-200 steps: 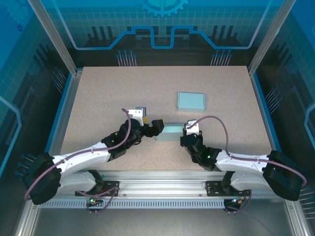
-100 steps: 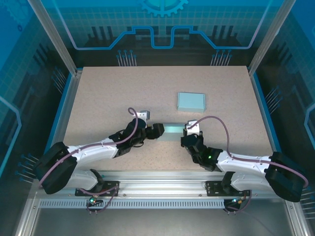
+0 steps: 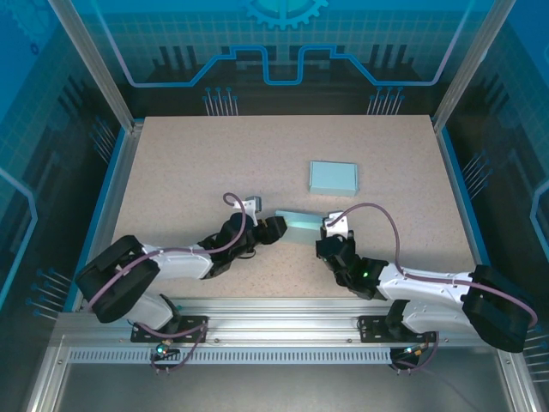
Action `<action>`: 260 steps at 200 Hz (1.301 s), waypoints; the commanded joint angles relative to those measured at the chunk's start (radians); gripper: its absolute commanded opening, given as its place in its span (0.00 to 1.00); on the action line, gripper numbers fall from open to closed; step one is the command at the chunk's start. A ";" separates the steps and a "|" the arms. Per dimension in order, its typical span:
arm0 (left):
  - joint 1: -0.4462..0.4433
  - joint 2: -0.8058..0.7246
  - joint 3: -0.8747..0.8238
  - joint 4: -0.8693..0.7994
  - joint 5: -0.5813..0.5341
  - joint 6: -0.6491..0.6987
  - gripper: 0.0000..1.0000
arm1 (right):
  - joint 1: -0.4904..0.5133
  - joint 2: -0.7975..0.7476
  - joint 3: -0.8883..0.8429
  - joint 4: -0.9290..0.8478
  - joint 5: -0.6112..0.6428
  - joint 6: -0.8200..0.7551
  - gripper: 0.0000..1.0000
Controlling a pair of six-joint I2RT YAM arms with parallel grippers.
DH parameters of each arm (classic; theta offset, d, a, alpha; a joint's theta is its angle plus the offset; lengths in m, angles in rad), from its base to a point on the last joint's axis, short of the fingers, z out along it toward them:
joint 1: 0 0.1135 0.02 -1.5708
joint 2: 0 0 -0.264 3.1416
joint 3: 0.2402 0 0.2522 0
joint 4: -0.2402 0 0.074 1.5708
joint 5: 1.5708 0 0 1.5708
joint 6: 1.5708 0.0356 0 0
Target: Fold the paper box
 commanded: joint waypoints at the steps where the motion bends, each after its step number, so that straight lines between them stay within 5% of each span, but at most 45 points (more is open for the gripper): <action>1: 0.003 0.075 -0.062 -0.091 0.024 -0.004 0.58 | 0.035 -0.022 0.026 -0.073 -0.025 0.022 0.03; 60: 0.003 0.118 -0.083 -0.029 0.023 -0.020 0.52 | 0.029 -0.178 0.157 -0.317 -0.117 0.098 0.26; 121: 0.003 0.108 -0.086 -0.024 0.024 -0.021 0.52 | -0.179 -0.065 0.361 -0.555 -0.393 0.221 0.43; 260: 0.004 0.109 -0.089 -0.013 0.010 -0.033 0.47 | -0.322 0.089 0.148 -0.421 -0.557 0.363 0.30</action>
